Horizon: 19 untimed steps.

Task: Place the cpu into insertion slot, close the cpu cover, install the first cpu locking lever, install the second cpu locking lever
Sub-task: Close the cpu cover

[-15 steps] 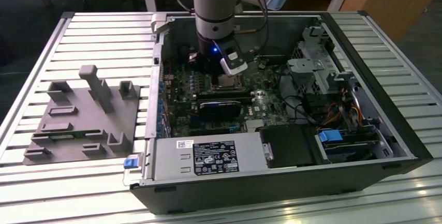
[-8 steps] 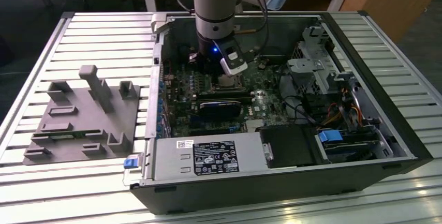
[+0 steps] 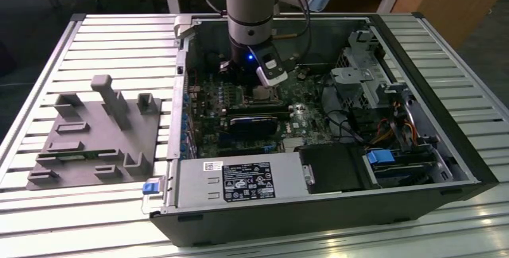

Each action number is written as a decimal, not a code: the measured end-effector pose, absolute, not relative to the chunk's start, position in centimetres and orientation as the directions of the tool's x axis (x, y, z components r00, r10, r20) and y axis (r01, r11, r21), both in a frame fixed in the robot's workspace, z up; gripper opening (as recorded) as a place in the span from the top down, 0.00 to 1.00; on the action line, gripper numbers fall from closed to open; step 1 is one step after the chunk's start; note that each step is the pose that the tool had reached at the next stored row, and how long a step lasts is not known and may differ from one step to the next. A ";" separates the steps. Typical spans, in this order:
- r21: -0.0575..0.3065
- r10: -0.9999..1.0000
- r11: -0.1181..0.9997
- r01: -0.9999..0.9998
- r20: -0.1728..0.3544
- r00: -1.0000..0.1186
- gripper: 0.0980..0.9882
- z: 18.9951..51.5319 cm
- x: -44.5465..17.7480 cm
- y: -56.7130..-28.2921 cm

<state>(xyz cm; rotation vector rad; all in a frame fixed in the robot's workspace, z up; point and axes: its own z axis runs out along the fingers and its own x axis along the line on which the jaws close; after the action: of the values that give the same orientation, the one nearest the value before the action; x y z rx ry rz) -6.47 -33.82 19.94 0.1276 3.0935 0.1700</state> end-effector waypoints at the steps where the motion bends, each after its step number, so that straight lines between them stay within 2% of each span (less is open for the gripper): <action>1: 0.111 0.084 0.991 0.080 -0.036 -0.996 1.00 19.9 -6.4 -33.8; 19: 0.110 0.080 0.991 0.075 -0.037 -0.996 1.00 20.0 -7.0 -33.1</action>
<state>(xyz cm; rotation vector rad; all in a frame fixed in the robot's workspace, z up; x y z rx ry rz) -7.03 -33.06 19.97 0.1207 3.0937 0.1682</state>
